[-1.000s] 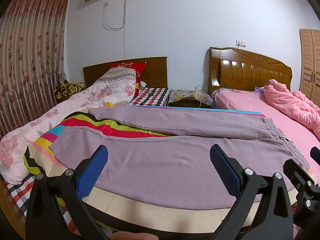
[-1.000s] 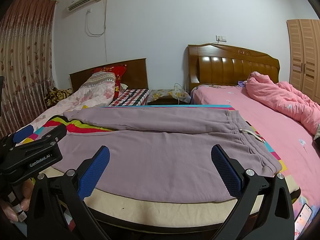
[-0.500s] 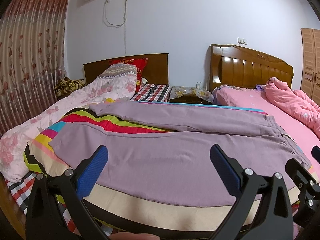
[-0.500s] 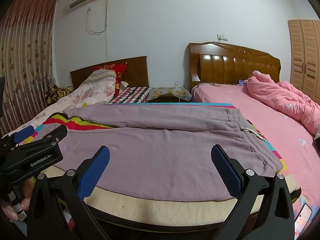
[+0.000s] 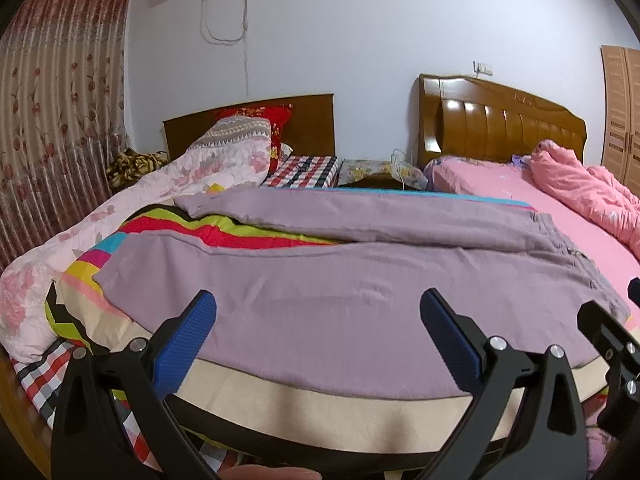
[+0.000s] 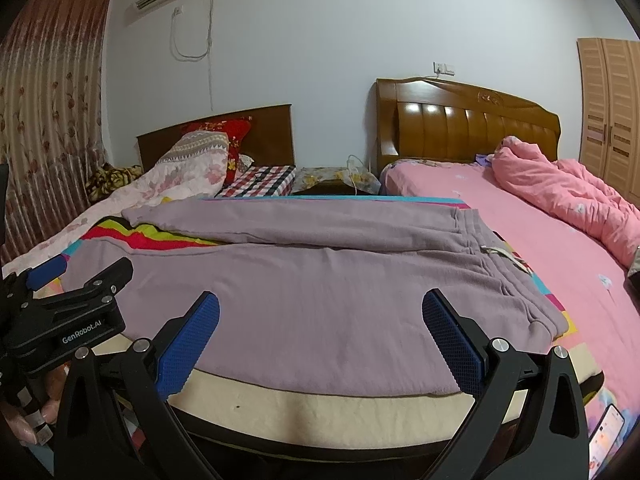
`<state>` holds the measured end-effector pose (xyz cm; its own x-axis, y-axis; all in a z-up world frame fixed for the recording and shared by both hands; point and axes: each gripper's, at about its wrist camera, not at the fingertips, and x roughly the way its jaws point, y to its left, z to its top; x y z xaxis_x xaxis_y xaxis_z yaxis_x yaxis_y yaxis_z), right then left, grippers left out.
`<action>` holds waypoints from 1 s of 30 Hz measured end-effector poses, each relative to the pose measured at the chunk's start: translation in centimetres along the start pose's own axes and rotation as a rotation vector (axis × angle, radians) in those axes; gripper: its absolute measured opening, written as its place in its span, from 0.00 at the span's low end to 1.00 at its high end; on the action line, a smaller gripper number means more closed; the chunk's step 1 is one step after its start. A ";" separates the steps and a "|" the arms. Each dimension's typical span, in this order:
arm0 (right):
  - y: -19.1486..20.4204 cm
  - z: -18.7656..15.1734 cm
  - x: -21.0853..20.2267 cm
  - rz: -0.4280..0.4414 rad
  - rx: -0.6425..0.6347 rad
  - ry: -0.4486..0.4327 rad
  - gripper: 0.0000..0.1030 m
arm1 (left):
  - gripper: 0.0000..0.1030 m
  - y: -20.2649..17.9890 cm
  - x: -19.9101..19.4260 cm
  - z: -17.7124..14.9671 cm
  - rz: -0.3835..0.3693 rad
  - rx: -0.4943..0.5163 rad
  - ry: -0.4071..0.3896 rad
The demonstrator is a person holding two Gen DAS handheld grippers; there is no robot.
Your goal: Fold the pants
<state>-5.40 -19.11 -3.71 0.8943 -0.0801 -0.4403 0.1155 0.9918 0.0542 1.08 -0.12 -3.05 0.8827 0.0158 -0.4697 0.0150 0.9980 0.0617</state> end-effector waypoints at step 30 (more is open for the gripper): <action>-15.8 13.5 23.6 0.067 -0.319 0.208 0.95 | 0.99 -6.0 18.3 9.5 -0.168 0.054 0.194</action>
<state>19.71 -37.98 -2.81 0.7848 -0.0247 -0.6192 -0.1099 0.9778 -0.1782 21.57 -6.37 -3.64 0.7592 -0.1329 -0.6371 0.1830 0.9830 0.0131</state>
